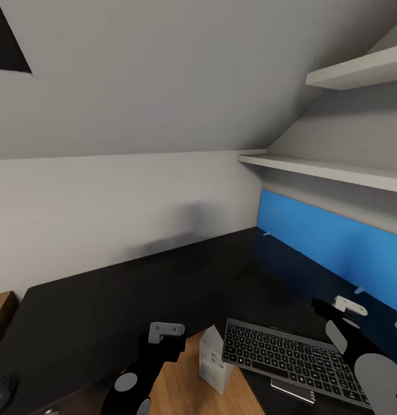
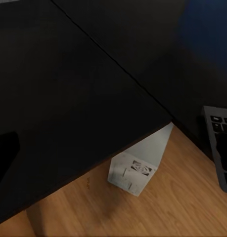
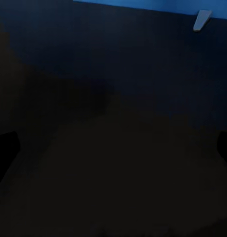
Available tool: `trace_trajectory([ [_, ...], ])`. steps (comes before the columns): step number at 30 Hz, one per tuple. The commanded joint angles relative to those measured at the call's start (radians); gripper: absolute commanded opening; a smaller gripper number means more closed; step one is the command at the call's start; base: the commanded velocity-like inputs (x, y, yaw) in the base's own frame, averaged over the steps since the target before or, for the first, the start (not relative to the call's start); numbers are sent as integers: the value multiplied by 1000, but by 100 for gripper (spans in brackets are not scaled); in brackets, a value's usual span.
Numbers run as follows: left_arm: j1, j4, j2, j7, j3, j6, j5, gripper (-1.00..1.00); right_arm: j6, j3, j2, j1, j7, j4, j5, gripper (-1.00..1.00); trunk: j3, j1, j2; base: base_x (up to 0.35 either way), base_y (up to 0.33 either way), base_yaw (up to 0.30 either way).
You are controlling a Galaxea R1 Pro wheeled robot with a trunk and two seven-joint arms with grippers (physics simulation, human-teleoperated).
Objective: In the bedroom, organize the workspace by keeping the computer under the desk, ensuring the monitor is on the desk, placing the keyboard on the desk next to the monitor, placing the mouse on the desk next to the keyboard, moving the folder from the swivel chair onto the desk next to the mouse, stacking the notebook on top of the folder with the pen on top of the notebook, and positioning the swivel chair next to the desk.
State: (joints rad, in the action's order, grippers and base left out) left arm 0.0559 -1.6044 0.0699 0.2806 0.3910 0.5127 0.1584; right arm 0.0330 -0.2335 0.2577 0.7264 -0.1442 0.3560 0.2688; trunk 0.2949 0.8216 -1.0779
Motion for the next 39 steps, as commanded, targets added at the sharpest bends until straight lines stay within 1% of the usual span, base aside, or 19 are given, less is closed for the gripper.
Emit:
trace_trajectory([
  [1, 1, -2, 1, 9, 1, 3, 11, 100, 4, 2, 0, 1, -1, 0, 10, 100, 1, 0, -1, 3, -4, 0],
  [2, 1, -3, 2, 9, 1, 3, 11, 100, 4, 2, 0, 1, -1, -1, 8, 100, 1, 0, -1, 2, -3, 0],
  [4, 1, -4, 3, 10, 1, 2, 12, 100, -9, 4, 2, 1, -1, -3, 7, 100, 8, 8, -15, 1, -2, 0],
  [7, 1, -7, 3, 11, 1, 2, 12, 100, -69, 4, 8, 1, -3, -3, 4, 100, 17, 19, -36, 0, 0, 0],
  [10, 1, -9, 4, 11, 0, 1, 12, 100, -150, 5, 22, 1, -2, -1, 3, 100, 26, 31, -57, 0, 0, 0],
  [12, 1, -9, 4, 11, 0, 1, 12, 100, -167, 5, 26, 1, -2, -1, 1, 100, 33, 38, -71, 0, 0, 0],
  [13, 1, -9, 4, 11, 1, 1, 12, 100, -170, 5, 26, 1, -2, 0, -2, 100, 36, 42, -78, 0, 0, 0],
  [14, 1, -9, 4, 11, 0, 1, 12, 100, -178, 5, 28, 1, -2, -1, -13, 100, 39, 46, -85, 0, 0, 0],
  [15, 1, -10, 4, 11, 0, 1, 12, 100, -181, 4, 28, 1, -2, -1, -27, 100, 42, 50, -92, 0, 0, 0],
  [16, 1, -10, 4, 11, 0, 1, 12, 100, -184, 4, 28, 1, -3, -2, -55, 100, 45, 54, -99, 0, 0, 0],
  [17, 1, -11, 4, 11, 0, 1, 12, 100, -185, 4, 28, 1, -3, -3, -66, 100, 48, 58, -106, 0, 0, 0],
  [20, 1, -11, 4, 11, 0, 1, 12, 100, -187, 4, 28, 1, -4, -3, -78, 100, 58, 69, -127, 0, 0, 0],
  [30, 1, -11, 4, 11, 0, 1, 12, 100, -189, 3, 27, 1, -6, -6, -87, 100, 89, 107, -197, 0, 0, 0],
  [36, 1, -11, 3, 11, 0, 1, 12, 100, -234, 3, 26, 1, -6, -4, -88, 100, 108, 130, -239, 0, 0, 0],
  [39, 1, -11, 3, 11, 0, 1, 11, 100, -245, 3, 26, 1, -6, -3, -88, 100, 117, 142, -260, 0, 0, 0],
])
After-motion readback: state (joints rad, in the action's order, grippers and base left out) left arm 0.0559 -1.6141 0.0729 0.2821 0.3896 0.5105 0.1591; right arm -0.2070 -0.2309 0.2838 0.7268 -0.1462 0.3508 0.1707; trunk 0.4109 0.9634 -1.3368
